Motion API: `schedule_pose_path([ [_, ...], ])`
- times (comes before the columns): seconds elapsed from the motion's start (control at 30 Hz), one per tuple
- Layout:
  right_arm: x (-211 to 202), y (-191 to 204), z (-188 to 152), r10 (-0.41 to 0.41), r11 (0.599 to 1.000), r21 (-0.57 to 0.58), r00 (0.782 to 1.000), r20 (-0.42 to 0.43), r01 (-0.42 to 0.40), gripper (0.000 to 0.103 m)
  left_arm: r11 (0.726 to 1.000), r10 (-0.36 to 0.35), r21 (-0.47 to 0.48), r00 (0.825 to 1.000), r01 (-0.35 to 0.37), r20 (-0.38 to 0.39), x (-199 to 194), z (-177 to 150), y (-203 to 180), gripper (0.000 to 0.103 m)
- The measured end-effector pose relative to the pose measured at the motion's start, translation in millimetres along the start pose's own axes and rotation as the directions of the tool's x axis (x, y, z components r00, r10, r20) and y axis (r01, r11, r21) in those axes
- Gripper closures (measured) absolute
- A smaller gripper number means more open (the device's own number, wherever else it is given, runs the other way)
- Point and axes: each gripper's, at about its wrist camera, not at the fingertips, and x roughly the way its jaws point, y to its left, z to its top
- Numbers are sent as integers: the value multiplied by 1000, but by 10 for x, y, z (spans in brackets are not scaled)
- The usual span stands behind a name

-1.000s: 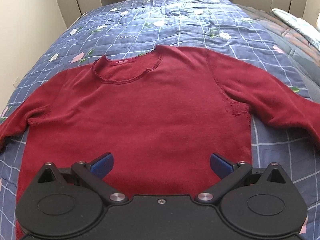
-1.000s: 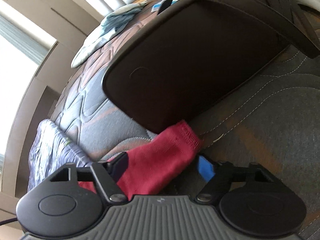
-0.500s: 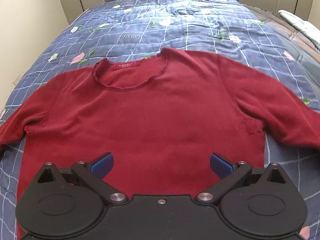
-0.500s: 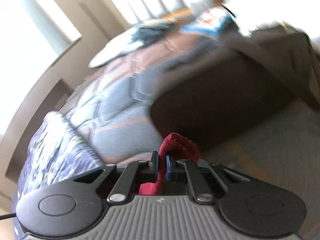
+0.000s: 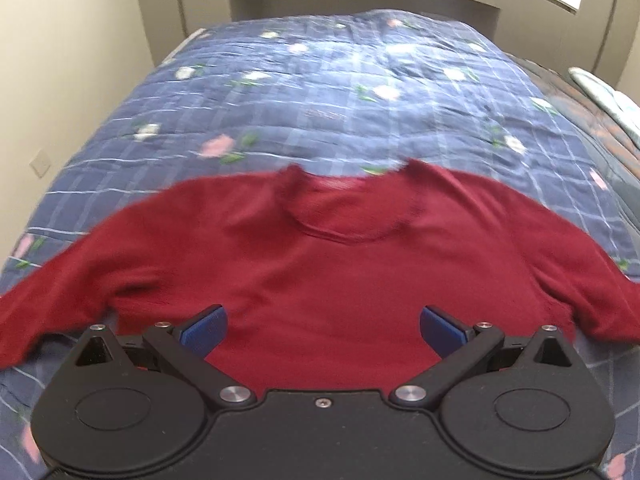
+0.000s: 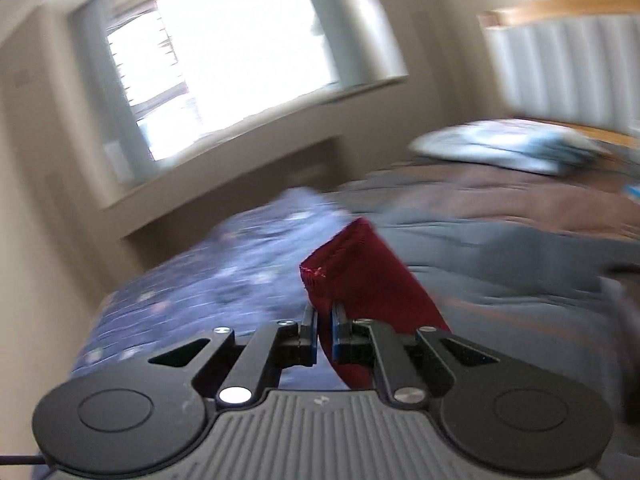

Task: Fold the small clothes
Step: 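Lift the cuff with the right gripper and lay it across the sweater body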

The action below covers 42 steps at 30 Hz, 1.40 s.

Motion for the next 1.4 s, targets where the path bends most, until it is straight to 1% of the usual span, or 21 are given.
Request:
schedule_pose_path([
  [0.1, 242, 679, -54, 121, 987, -99, 991, -52, -126, 95, 999, 32, -39, 999, -32, 7, -39, 88, 384, 1],
  [0.2, 439, 1247, -249, 212, 958, -166, 968, -132, -232, 95, 994, 68, -90, 998, -67, 12, -73, 148, 770, 1],
  [0.27, 529, 1542, -464, 259, 935, -195, 945, -198, -297, 95, 988, 94, -122, 996, -92, 13, -78, 168, 987, 1],
  [0.47, 609, 2130, -1337, 270, 889, -264, 894, -358, -374, 95, 964, 154, -218, 988, -154, -18, 4, 125, 1574, 1],
  [0.57, 540, 2270, -1777, 250, 874, -286, 869, -427, -392, 95, 956, 172, -234, 984, -175, -35, 75, 61, 1753, 1],
  [0.7, 507, 2341, -2145, 216, 872, -294, 848, -484, -390, 95, 954, 178, -237, 983, -185, -52, 155, -27, 1878, 1],
  [0.77, 457, 2319, -2209, 205, 871, -297, 840, -503, -390, 86, 953, 175, -239, 983, -184, -59, 185, -58, 1903, 1],
  [0.8, 438, 2312, -2235, 201, 870, -298, 836, -511, -392, 84, 953, 174, -241, 983, -183, -61, 204, -71, 1902, 1],
  [0.83, 431, 2297, -2251, 201, 871, -294, 832, -518, -394, 77, 953, 171, -242, 983, -181, -62, 215, -79, 1896, 1],
  [0.87, 416, 2270, -2257, 205, 871, -288, 827, -523, -398, 62, 953, 165, -245, 984, -176, -64, 230, -84, 1886, 1],
  [0.9, 397, 2239, -2251, 206, 871, -285, 825, -526, -400, 54, 954, 160, -248, 985, -171, -64, 239, -84, 1875, 1],
  [0.93, 372, 2200, -2253, 205, 872, -285, 825, -527, -399, 42, 954, 155, -250, 986, -166, -63, 253, -82, 1856, 1],
  [0.97, 320, 2146, -2239, 202, 873, -286, 826, -526, -396, 36, 955, 147, -252, 987, -158, -60, 263, -76, 1836, 1],
  [1.03, 187, 2002, -2195, 184, 879, -292, 832, -524, -378, 27, 957, 129, -256, 990, -138, -53, 279, -65, 1781, 1],
  [1.07, 115, 1916, -2175, 163, 883, -303, 841, -516, -357, 21, 958, 115, -258, 992, -124, -49, 290, -57, 1749, 1],
  [1.13, -27, 1730, -2134, 112, 891, -336, 866, -488, -305, 13, 961, 88, -261, 995, -95, -38, 319, -49, 1680, 1],
  [1.2, -165, 1500, -2084, 31, 900, -376, 895, -445, -219, 7, 964, 56, -257, 998, -63, -34, 369, -43, 1583, 1],
  [1.23, -228, 1363, -2052, -26, 905, -397, 909, -417, -156, 4, 966, 46, -252, 998, -53, -34, 395, -39, 1537, 1],
  [1.3, -333, 1094, -1990, -142, 904, -427, 925, -351, -23, 1, 973, 27, -229, 999, -34, -32, 468, -31, 1407, 1],
  [1.33, -356, 993, -1969, -186, 900, -436, 927, -326, 27, 0, 977, 22, -213, 999, -29, -33, 510, -25, 1335, 1],
  [1.4, -358, 755, -1931, -289, 879, -456, 917, -275, 140, 0, 984, 22, -175, 999, -28, -37, 596, -22, 1185, 1],
])
